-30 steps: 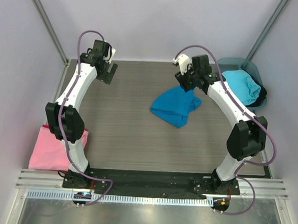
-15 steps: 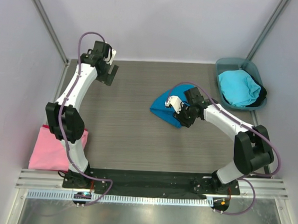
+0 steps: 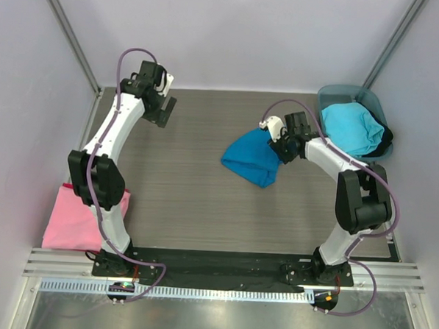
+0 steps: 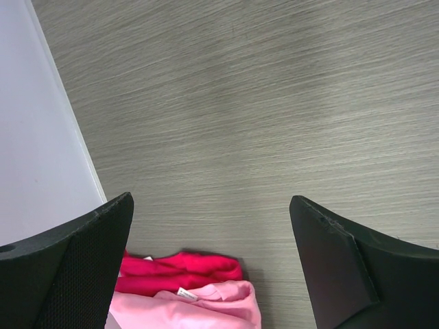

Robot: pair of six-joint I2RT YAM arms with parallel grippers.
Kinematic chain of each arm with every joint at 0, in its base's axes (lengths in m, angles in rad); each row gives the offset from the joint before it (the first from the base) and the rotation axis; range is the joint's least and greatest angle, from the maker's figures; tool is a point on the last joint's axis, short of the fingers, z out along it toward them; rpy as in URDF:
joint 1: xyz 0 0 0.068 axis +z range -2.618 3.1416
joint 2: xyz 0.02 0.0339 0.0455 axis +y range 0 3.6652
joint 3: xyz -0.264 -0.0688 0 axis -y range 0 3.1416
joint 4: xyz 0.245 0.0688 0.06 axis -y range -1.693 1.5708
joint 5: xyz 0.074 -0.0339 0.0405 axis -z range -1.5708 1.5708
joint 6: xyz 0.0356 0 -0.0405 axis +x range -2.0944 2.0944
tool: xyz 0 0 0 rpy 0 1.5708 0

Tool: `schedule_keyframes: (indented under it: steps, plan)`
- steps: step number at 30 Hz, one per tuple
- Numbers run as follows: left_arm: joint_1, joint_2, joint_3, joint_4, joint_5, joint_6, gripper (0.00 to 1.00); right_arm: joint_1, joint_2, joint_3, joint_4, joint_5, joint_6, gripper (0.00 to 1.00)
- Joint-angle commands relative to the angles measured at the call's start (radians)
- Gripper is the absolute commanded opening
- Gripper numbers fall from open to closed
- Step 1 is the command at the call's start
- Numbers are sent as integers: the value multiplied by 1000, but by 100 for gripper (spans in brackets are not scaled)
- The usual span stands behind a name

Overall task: Fold and stack the t-shirts
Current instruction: Flatten the tshirt out

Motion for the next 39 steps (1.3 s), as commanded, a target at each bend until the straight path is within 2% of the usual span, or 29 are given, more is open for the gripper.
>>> schedule_keyframes:
  steps: [1,10,20,33,36,39]
  plan:
    - [-11,-1,19,-5,6,8,95,-14,57,67,52,56,21,33]
    - [-22,4,19,-5,-6,15,96,-55,204,170,58,76,64,31]
    - [-34,17,19,-7,-2,14,96,-60,121,170,71,76,28,30]
    - [-60,39,48,-8,-5,20,96,-60,239,188,92,149,37,35]
    - [-61,40,45,-8,-9,21,96,-61,250,205,75,146,34,30]
    - [-61,42,44,-8,-11,20,96,-66,255,220,65,136,35,16]
